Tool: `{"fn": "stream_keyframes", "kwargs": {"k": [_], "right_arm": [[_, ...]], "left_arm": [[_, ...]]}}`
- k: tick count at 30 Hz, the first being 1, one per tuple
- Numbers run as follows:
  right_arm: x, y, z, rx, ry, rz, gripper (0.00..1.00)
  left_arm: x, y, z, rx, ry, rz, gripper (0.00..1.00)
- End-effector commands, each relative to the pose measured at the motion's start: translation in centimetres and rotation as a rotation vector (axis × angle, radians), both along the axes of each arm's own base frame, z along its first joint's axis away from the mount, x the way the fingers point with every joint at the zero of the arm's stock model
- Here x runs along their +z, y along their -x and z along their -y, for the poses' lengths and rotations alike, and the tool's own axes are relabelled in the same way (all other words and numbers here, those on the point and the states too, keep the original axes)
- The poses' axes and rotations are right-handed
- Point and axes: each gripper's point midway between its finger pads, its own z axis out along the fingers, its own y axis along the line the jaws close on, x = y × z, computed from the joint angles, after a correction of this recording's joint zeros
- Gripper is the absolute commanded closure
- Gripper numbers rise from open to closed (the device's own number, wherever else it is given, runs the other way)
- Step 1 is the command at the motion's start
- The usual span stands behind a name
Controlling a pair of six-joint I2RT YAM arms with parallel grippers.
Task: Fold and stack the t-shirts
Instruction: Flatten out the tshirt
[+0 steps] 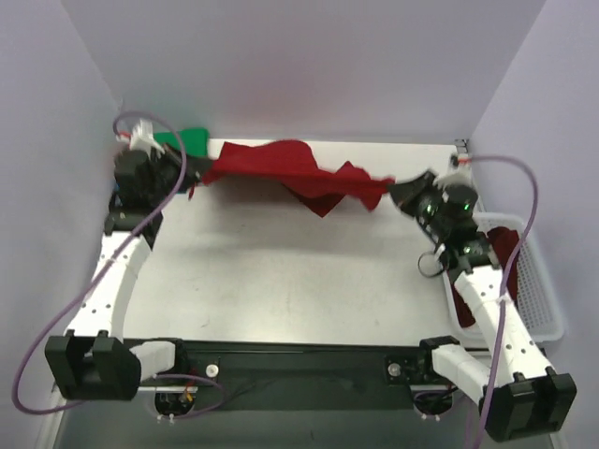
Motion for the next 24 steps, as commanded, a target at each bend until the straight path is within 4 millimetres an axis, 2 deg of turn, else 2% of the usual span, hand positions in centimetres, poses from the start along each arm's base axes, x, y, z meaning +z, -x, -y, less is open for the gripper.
{"fn": "stream_keyframes", "kwargs": {"k": [1,2,3,4,5,6,7,8,9,10,12,15,16,17,18,20,21,22,23,24], "right_arm": [[-12.0,2.3,2.5,-0.178,-0.11,-0.214,0.97],[-14.2,3.7,2.1,-0.176,-0.114,-0.264,0.94],[-16.6,4.9,1.8,-0.167,-0.112,-0.325,0.79],[-20.4,6.8,1.6,-0.149,-0.095,-0.405,0.7],[-22.0,8.2,1.6,-0.144,-0.088,-0.455,0.61],[-23.2,9.3,1.5,-0.139,-0.082,-0.487,0.51],[-25.1,10.6,1.6,-0.134,-0.069,-0.53,0.48],[-25.0,11.4,1.7,-0.13,-0.069,-0.525,0.46],[-25.5,12.2,1.9,-0.144,-0.058,-0.548,0.42],[-25.1,12.4,1.9,-0.141,-0.063,-0.524,0.41],[-24.4,12.2,2.1,-0.147,-0.04,-0.507,0.4],[-23.2,11.0,1.1,-0.1,0.019,-0.516,0.39],[-22.9,10.8,0.0,-0.063,0.033,-0.527,0.39],[-23.9,10.6,-0.8,-0.042,0.052,-0.577,0.39],[-23.0,9.9,-2.0,-0.018,0.051,-0.566,0.41],[-24.0,10.4,-5.0,0.037,0.128,-0.588,0.43],[-23.3,9.8,-5.9,0.035,0.143,-0.566,0.43],[-23.6,9.5,-6.5,0.009,0.159,-0.566,0.43],[-24.7,10.2,-8.2,0.043,0.199,-0.596,0.43],[-24.9,9.9,-9.0,0.041,0.204,-0.595,0.44]], "left_arm": [[-11.6,2.0,-5.7,0.267,0.045,-0.198,0.95],[-13.3,3.1,-5.4,0.267,0.06,-0.224,0.92],[-15.1,4.1,-5.0,0.259,0.077,-0.258,0.85],[-15.8,5.4,-4.7,0.246,0.081,-0.266,0.73],[-18.6,6.9,-4.6,0.243,0.058,-0.327,0.62],[-19.4,8.5,-4.8,0.262,0.035,-0.354,0.49],[-20.4,9.5,-5.4,0.289,0.011,-0.382,0.45],[-21.6,10.6,-6.0,0.323,-0.015,-0.417,0.41],[-22.3,11.8,-7.6,0.407,-0.054,-0.448,0.38],[-22.7,12.3,-8.4,0.445,-0.08,-0.464,0.37],[-23.1,12.7,-10.1,0.528,-0.139,-0.512,0.36],[-22.9,12.1,-11.2,0.566,-0.206,-0.548,0.36],[-23.0,12.0,-11.5,0.578,-0.215,-0.56,0.36],[-23.0,11.8,-11.6,0.581,-0.227,-0.564,0.36],[-22.8,11.5,-11.8,0.585,-0.237,-0.566,0.36],[-22.7,11.3,-11.8,0.589,-0.237,-0.565,0.36],[-22.5,11.1,-11.7,0.583,-0.229,-0.552,0.36],[-22.5,10.9,-11.6,0.58,-0.226,-0.546,0.36],[-22.4,10.8,-11.5,0.575,-0.22,-0.539,0.36],[-22.2,10.6,-11.3,0.564,-0.209,-0.533,0.36]]}}
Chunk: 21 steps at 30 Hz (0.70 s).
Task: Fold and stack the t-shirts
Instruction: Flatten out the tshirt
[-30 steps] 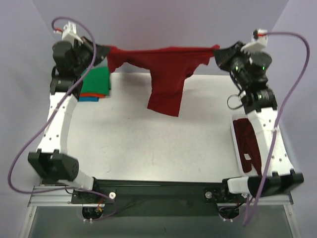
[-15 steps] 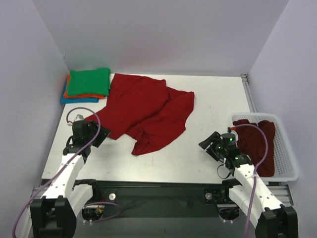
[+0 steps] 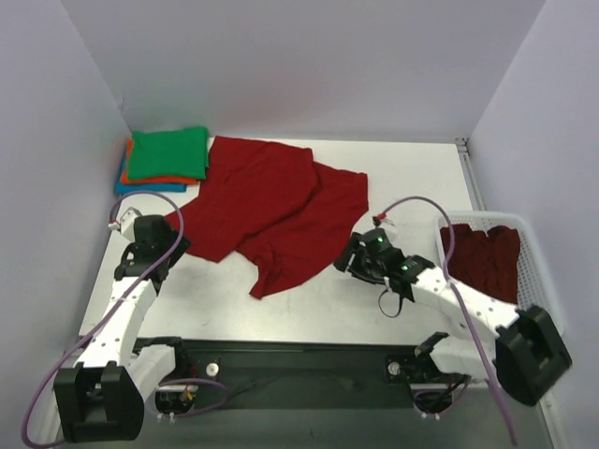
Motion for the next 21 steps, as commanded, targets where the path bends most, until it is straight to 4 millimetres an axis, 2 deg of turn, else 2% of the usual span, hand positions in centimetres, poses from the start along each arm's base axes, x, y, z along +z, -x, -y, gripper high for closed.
{"fn": "stream_keyframes", "kwargs": {"k": [1,2,3,4,5,11,16,19,20,21], "right_arm": [[0.6,-1.9,-2.5,-0.062,0.034,0.052,0.46],[-0.4,-2.1,-3.0,-0.069,0.054,0.039,0.51],[-0.7,-2.1,-3.7,-0.062,0.055,0.034,0.6],[-0.5,-2.5,-4.3,-0.065,0.047,0.039,0.61],[-1.4,-2.8,-4.6,-0.075,0.061,0.027,0.62],[-3.6,-3.4,-7.3,-0.038,0.116,-0.017,0.63],[-5.3,-2.9,-8.5,-0.011,0.15,-0.053,0.63],[-5.8,-3.0,-7.7,-0.018,0.186,-0.067,0.84],[-6.0,-2.8,-6.8,-0.025,0.211,-0.084,0.97],[-6.4,-2.6,-5.9,-0.034,0.224,-0.099,1.0]], "left_arm": [[2.4,-1.3,-0.3,-0.002,-0.02,0.063,0.36],[2.5,-1.3,-0.1,-0.007,-0.015,0.069,0.36],[2.7,-1.4,0.0,-0.014,-0.011,0.073,0.36],[2.8,-1.5,0.1,-0.015,-0.01,0.076,0.36],[2.9,-1.5,0.0,-0.016,-0.011,0.079,0.36],[3.3,-1.4,-0.1,-0.021,-0.022,0.09,0.36],[3.3,-1.4,-0.3,-0.019,-0.035,0.086,0.36],[2.9,-1.3,-0.3,-0.018,-0.035,0.075,0.36],[3.0,-1.3,-0.3,-0.019,-0.035,0.078,0.36],[2.8,-1.2,-0.2,-0.02,-0.031,0.076,0.36]]}}
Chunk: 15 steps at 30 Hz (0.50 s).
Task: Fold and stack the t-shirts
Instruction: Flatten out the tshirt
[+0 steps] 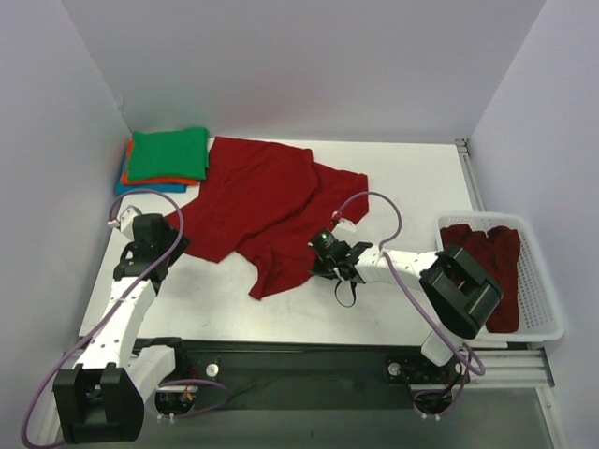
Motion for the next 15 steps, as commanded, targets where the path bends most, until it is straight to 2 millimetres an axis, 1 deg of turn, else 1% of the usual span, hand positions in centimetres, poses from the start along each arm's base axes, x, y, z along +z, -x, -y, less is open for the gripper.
{"fn": "stream_keyframes", "kwargs": {"k": [1,2,3,4,5,6,7,8,9,10,11,13,14,15], "right_arm": [[-0.5,0.2,3.8,-0.066,0.094,-0.029,1.0],[-0.6,0.1,5.6,-0.098,0.099,-0.053,1.0],[-0.5,0.1,7.0,-0.119,0.102,-0.061,1.0],[0.1,0.5,8.7,-0.121,0.108,-0.052,1.0],[0.3,0.2,11.4,-0.173,0.129,-0.065,1.0],[0.7,0.3,13.0,-0.194,0.141,-0.066,1.0],[2.1,0.0,14.5,-0.223,0.129,-0.038,1.0],[2.5,0.0,16.2,-0.223,0.151,-0.038,0.98],[3.1,-0.6,17.5,-0.253,0.111,-0.044,0.92],[3.6,-1.0,17.9,-0.248,0.094,-0.043,0.88],[4.8,-1.7,17.8,-0.218,0.099,-0.034,0.75],[5.5,-1.6,17.2,-0.171,0.108,-0.048,0.67],[6.2,-1.9,16.9,-0.159,0.1,-0.035,0.61],[6.4,-1.6,16.4,-0.134,0.099,-0.031,0.58]], "left_arm": [[1.9,-0.8,-0.1,-0.006,-0.011,0.058,0.36],[1.8,-0.8,-0.1,-0.006,-0.011,0.057,0.36],[1.8,-0.9,0.0,-0.01,-0.006,0.063,0.36],[1.7,-0.9,0.1,-0.014,-0.004,0.062,0.36],[1.6,-0.8,0.2,-0.015,-0.001,0.06,0.36],[1.5,-0.7,0.3,-0.018,0.004,0.055,0.36],[1.4,-0.7,0.4,-0.021,0.008,0.056,0.36],[1.0,-0.6,0.6,-0.019,0.019,0.049,0.37],[0.7,-0.6,0.8,-0.023,0.028,0.044,0.37],[0.5,-0.6,0.8,-0.021,0.033,0.045,0.37],[0.2,-0.6,1.8,-0.044,0.043,0.04,0.37],[-0.6,-0.4,2.3,-0.049,0.048,0.019,0.37],[-1.0,-0.3,2.4,-0.045,0.053,0.008,0.37],[-1.5,-0.1,2.6,-0.045,0.053,-0.01,0.37]]}}
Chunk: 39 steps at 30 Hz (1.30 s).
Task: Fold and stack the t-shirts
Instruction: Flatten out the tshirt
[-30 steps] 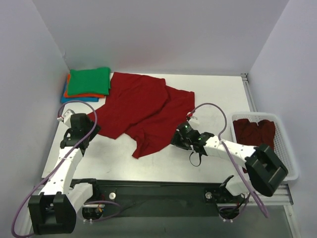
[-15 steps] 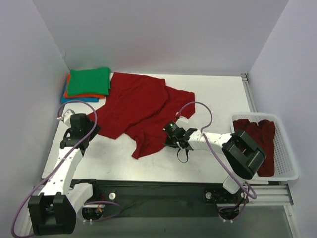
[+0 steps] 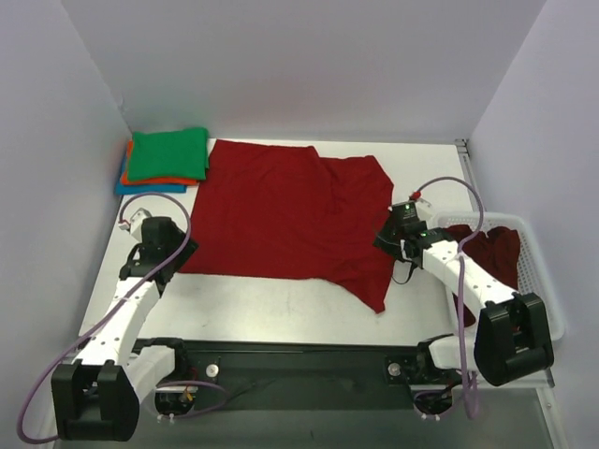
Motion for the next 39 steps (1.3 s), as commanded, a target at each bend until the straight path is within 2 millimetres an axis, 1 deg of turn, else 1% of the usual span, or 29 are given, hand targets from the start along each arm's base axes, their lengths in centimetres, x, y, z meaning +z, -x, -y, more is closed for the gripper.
{"fn": "stream_keyframes", "kwargs": {"k": [1,2,4,5,7,8,9,14,16,17,18,19,20,22,23,24,25,26,27,29,30,31,32,33,34,35,36,39], "right_arm": [[1.1,2.0,-1.9,0.163,0.025,-0.048,0.55],[1.2,2.4,-2.3,0.178,0.032,-0.046,0.53],[1.3,3.4,-3.0,0.208,0.061,-0.037,0.51],[1.0,3.9,-3.1,0.212,0.067,-0.041,0.51],[-0.1,4.9,-3.1,0.214,0.078,-0.057,0.5],[-0.5,5.2,-3.4,0.228,0.087,-0.058,0.46],[-1.5,5.8,-3.3,0.24,0.095,-0.073,0.45],[-3.2,4.7,-5.0,0.325,0.065,-0.04,0.36],[-3.6,4.0,-6.0,0.362,0.041,-0.022,0.36],[-3.8,4.0,-6.3,0.376,0.029,-0.024,0.37],[-3.9,4.4,-7.0,0.401,-0.003,-0.039,0.42],[-4.0,4.5,-7.3,0.407,-0.015,-0.043,0.49],[-4.1,4.9,-7.5,0.41,-0.024,-0.05,0.6],[-3.6,5.8,-8.3,0.444,-0.041,-0.037,0.71],[-3.8,6.5,-8.4,0.459,-0.047,-0.042,0.78],[-3.7,7.1,-8.6,0.476,-0.053,-0.04,0.79],[-3.0,8.0,-9.3,0.518,-0.062,-0.025,0.79],[-2.8,8.7,-9.6,0.539,-0.064,-0.019,0.79],[-2.5,10.2,-10.2,0.601,-0.07,-0.005,0.78],[-2.7,11.7,-10.6,0.651,-0.082,-0.012,0.76],[-3.1,12.8,-10.4,0.675,-0.081,-0.026,0.73],[-3.2,13.5,-10.5,0.696,-0.079,-0.033,0.66],[-3.5,14.0,-10.1,0.702,-0.066,-0.041,0.63],[-3.2,14.4,-9.6,0.694,-0.059,-0.043,0.6],[-2.9,14.0,-8.9,0.668,-0.03,-0.029,0.54],[-2.5,13.8,-8.6,0.653,-0.017,-0.014,0.53],[-1.2,13.5,-8.3,0.638,-0.012,0.013,0.52],[1.3,11.2,-7.0,0.546,0.057,0.099,0.51]], "left_arm": [[-0.5,-0.4,0.9,0.005,0.022,0.007,0.37],[-0.8,-0.2,0.8,0.008,0.016,-0.003,0.37],[-1.3,0.0,0.7,0.021,0.005,-0.016,0.37],[-1.6,0.1,0.8,0.025,0.006,-0.026,0.37],[-2.0,0.1,0.5,0.044,-0.009,-0.047,0.37],[-2.2,0.2,0.4,0.047,-0.018,-0.058,0.38],[-2.6,0.2,0.5,0.049,-0.02,-0.07,0.37],[-3.8,0.5,1.0,0.048,-0.012,-0.094,0.37],[-4.0,0.5,1.1,0.043,-0.012,-0.096,0.38],[-4.1,0.5,1.1,0.043,-0.01,-0.094,0.38],[-4.2,0.6,1.2,0.042,-0.01,-0.099,0.38],[-4.3,0.6,1.2,0.041,-0.01,-0.099,0.38],[-4.4,0.7,1.2,0.038,-0.01,-0.099,0.38],[-4.6,0.8,1.2,0.038,-0.009,-0.103,0.38],[-4.6,0.8,1.3,0.037,-0.009,-0.102,0.38],[-4.8,0.8,1.3,0.037,-0.01,-0.105,0.38],[-4.8,0.8,1.3,0.036,-0.012,-0.107,0.38],[-4.8,0.8,1.2,0.037,-0.013,-0.106,0.38],[-4.9,0.7,1.2,0.035,-0.016,-0.11,0.39],[-4.9,0.7,1.2,0.036,-0.019,-0.109,0.38],[-4.9,0.6,1.2,0.036,-0.018,-0.106,0.38],[-4.7,0.4,1.2,0.035,-0.021,-0.101,0.39],[-4.8,0.4,1.2,0.035,-0.022,-0.106,0.38],[-4.8,0.4,1.1,0.035,-0.024,-0.107,0.38],[-4.8,0.3,1.1,0.035,-0.026,-0.107,0.38],[-4.8,0.3,1.1,0.036,-0.027,-0.108,0.38],[-4.9,0.3,1.1,0.036,-0.027,-0.111,0.38],[-4.8,0.2,1.2,0.035,-0.024,-0.111,0.39]]}}
